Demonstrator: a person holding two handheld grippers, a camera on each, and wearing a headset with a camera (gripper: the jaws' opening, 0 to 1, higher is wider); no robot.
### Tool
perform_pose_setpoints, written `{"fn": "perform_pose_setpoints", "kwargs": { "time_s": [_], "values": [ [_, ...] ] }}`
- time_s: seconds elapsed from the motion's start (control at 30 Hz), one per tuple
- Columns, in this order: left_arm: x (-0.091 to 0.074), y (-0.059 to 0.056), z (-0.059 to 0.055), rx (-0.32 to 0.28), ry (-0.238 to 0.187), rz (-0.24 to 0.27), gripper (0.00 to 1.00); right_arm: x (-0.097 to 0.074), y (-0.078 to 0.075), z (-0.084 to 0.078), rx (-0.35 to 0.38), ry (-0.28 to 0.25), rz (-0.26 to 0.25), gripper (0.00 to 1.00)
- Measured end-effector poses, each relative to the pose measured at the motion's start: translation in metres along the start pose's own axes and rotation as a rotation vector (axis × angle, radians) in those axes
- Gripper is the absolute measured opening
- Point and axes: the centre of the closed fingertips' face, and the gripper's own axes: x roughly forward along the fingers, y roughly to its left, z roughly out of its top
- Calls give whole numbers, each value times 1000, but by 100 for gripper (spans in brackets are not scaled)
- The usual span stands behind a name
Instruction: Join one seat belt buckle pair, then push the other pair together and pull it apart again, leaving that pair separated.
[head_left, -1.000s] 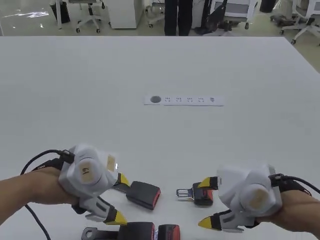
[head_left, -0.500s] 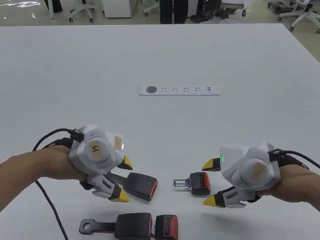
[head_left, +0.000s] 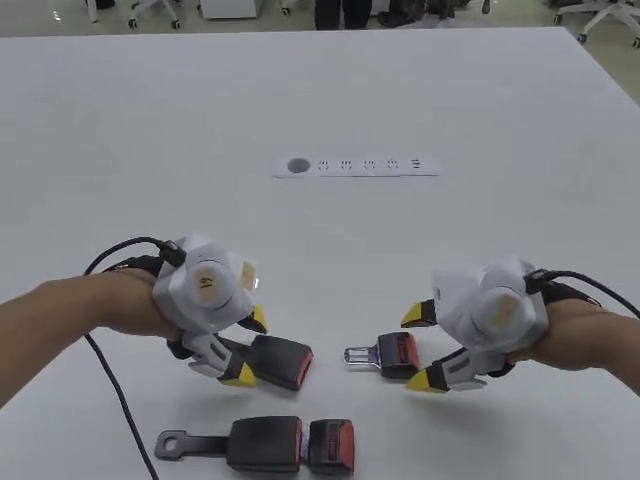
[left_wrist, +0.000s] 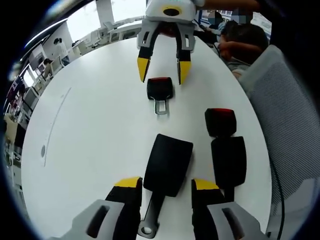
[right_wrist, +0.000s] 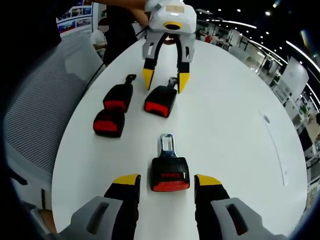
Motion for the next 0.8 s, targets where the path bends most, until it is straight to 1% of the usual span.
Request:
{"fn": "perform_pose_setpoints", "kwargs": {
  "time_s": [0.13,0.27,0.37,0.47,0.57,0.67,0.73,0.8],
  "values": [
    [2,1,-1,9,9,-4,37,3,2,-1,25,6,33,39],
    [3,4,-2,4,13,1,34,5,0,-2,44,11,39,37],
    [5,4,-4,-3,16,-2,33,6,1,-2,49,14,46,34],
    [4,3,-4,-19,18,-2,33,8,0,-4,51,19,53,33],
    [5,3,-4,-21,21,0,33,8,0,-4,60,18,48,31],
    [6,4,-5,-46,20,3,33,8,0,-5,60,19,49,31],
    [7,5,-5,-86,20,5,33,8,0,-5,60,19,49,31],
    [8,5,-6,-91,20,5,33,8,0,-6,58,20,49,31]
  ]
}}
